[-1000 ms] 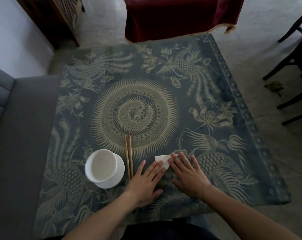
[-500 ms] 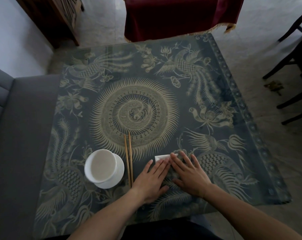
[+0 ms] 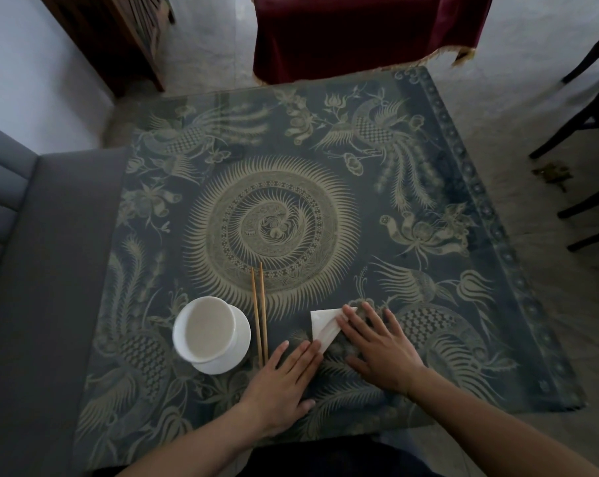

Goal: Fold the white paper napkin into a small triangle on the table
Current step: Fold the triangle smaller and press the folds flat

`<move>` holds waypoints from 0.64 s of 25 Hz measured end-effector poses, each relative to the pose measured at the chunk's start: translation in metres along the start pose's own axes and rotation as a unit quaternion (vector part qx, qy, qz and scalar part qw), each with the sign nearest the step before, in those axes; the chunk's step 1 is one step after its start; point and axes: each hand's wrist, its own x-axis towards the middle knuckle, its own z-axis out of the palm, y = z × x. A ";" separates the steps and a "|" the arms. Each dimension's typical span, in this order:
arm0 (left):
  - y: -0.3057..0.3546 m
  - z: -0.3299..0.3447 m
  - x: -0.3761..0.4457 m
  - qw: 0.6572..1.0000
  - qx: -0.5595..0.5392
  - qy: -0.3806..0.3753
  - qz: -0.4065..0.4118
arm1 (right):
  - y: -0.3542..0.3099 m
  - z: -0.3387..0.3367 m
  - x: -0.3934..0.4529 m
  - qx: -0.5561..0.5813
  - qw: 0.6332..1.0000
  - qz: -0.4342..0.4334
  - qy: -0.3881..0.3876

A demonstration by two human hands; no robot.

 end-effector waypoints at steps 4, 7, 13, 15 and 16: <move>0.002 -0.007 0.000 0.998 -0.044 0.031 -0.018 | -0.002 -0.005 -0.002 -0.001 1.000 -0.006 0.015; -0.001 -0.023 0.024 0.996 -0.061 0.041 -0.051 | -0.007 -0.010 -0.003 0.001 0.999 0.005 0.037; 0.014 -0.031 0.077 0.992 -0.091 0.021 -0.088 | -0.015 -0.007 0.002 0.005 1.000 0.027 0.004; 0.010 -0.024 0.073 0.990 -0.098 0.009 -0.097 | -0.014 -0.007 0.001 0.016 0.999 0.030 0.009; 0.006 -0.021 0.070 0.990 -0.100 0.008 -0.101 | -0.012 -0.007 0.000 0.018 0.999 0.030 0.014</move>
